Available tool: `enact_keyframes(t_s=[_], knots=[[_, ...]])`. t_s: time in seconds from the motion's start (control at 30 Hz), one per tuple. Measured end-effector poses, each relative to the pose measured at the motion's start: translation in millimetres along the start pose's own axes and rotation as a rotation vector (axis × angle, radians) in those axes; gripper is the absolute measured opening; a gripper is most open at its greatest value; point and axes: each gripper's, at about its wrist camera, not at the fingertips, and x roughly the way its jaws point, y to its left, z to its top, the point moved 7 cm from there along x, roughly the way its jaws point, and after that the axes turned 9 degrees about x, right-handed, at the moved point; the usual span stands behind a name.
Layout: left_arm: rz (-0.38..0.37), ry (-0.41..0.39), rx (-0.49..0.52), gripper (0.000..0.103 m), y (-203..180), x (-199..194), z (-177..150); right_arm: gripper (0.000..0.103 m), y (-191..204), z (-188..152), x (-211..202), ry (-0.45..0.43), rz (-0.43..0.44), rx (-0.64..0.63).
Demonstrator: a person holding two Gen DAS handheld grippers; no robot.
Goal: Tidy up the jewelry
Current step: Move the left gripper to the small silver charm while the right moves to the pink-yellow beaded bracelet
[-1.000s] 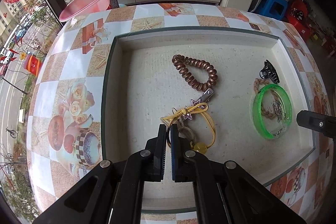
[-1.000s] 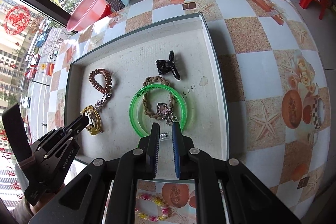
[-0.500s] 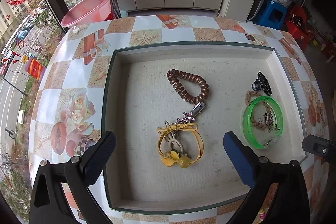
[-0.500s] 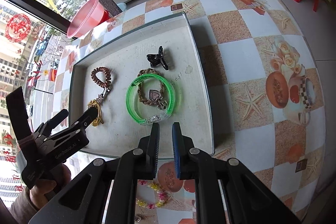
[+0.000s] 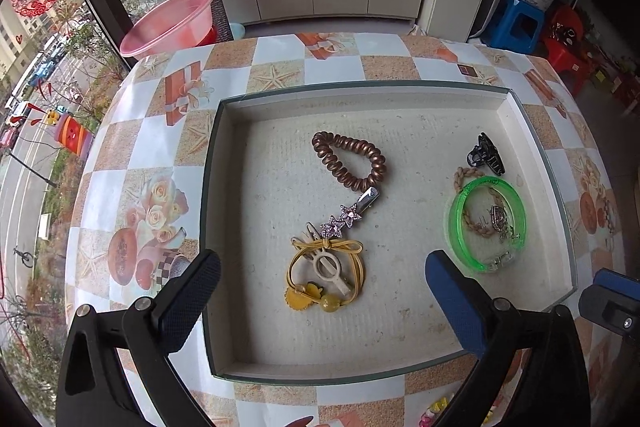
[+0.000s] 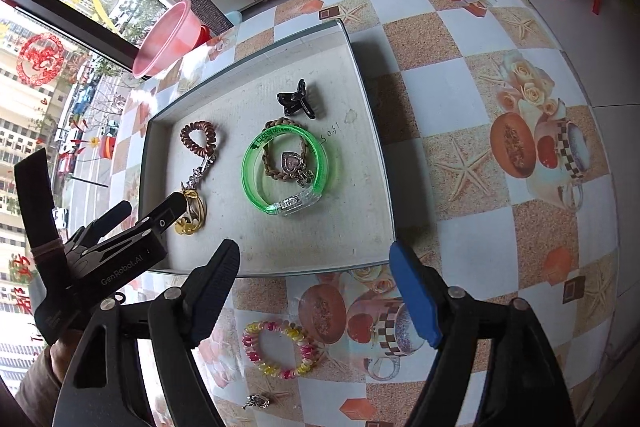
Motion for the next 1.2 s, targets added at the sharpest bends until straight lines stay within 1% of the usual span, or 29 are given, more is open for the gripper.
enact_keyframes(t_s=[0.1,0.2,0.3,0.43,0.53,0.67,0.83,1.0,1.2], knots=[[0.033,-0.022,0.014,0.103,0.3,-11.9,-3.0,0.082,1.1,-4.0,-4.5,-0.007,0.004,-0.006],[0.070,-0.018,0.026,0.103,0.5,-21.5,-8.5,0.083,0.1,-9.2,-8.0,-0.012,0.000,-0.009],[0.050,-0.010,0.015,0.103,-0.2,-29.8,-18.3,0.085,-2.5,-15.0,-12.0,-0.024,-0.005,-0.004],[0.045,0.003,0.019,0.103,-2.1,-40.2,-36.1,0.085,-4.7,-23.9,-22.6,-0.075,-0.012,-0.006],[0.006,0.011,0.019,0.103,-6.1,-48.4,-50.2,0.086,-4.7,-30.5,-31.4,-0.114,-0.032,-0.021],[-0.010,0.021,0.014,0.103,-8.8,-60.7,-70.6,0.086,-6.6,-42.3,-42.1,-0.126,-0.045,-0.020],[-0.025,0.031,0.029,0.103,-15.2,-73.7,-101.7,0.086,-12.5,-62.3,-53.1,-0.104,-0.038,0.008],[-0.051,0.068,0.013,0.103,-19.4,-77.1,-136.8,0.086,-22.1,-89.6,-55.2,-0.042,-0.078,0.002],[-0.061,0.104,0.006,0.103,-24.1,-78.6,-171.1,0.086,-35.8,-126.0,-50.7,0.028,-0.090,0.032]])
